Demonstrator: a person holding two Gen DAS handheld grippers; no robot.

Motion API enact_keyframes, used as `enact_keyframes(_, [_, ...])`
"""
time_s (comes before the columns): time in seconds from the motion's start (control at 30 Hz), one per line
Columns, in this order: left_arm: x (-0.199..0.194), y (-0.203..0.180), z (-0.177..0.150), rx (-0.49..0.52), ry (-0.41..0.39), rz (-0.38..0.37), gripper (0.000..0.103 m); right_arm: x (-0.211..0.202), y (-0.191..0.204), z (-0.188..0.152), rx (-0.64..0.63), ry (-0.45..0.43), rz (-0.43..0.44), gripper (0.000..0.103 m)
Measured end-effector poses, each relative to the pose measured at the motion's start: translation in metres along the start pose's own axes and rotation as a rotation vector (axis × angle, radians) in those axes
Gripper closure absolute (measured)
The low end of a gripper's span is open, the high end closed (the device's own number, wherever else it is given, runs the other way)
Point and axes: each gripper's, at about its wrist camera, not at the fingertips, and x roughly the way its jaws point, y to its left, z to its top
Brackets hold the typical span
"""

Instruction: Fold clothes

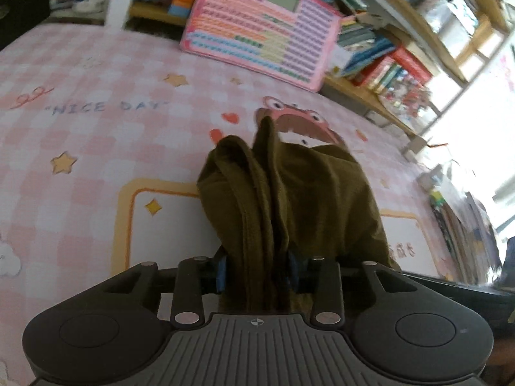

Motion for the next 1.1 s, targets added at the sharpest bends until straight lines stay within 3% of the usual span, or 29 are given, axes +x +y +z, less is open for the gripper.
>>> enact_keyframes(0.1, [0.001,-0.004,-0.004,0.005,0.000,0.033,0.055,-0.001,-0.011,0.001,0.031,0.024,0.038,0.057])
enact_keyframes(0.23, [0.004,-0.001,-0.010,-0.064,-0.006,0.034,0.055,0.003,-0.024,-0.001,0.074,0.085,0.106,0.052])
enact_keyframes(0.3, [0.006,0.002,-0.012,-0.098,-0.007,0.028,0.059,0.006,-0.025,-0.001,0.071,0.098,0.130,0.056])
enact_keyframes(0.37, [0.005,-0.001,-0.012,-0.117,-0.015,0.034,0.067,0.009,-0.027,-0.001,0.068,0.110,0.154,0.068])
enact_keyframes(0.47, [-0.003,-0.018,-0.012,-0.099,-0.054,0.033,0.074,-0.003,-0.018,0.003,-0.012,0.053,0.150,0.075])
enact_keyframes(0.77, [-0.027,-0.060,0.004,-0.029,-0.187,-0.024,0.074,-0.051,-0.020,0.024,-0.132,-0.142,0.162,0.076])
enact_keyframes(1.1, [-0.020,-0.080,0.003,-0.002,-0.185,-0.019,0.074,-0.060,-0.034,0.025,-0.128,-0.169,0.145,0.076])
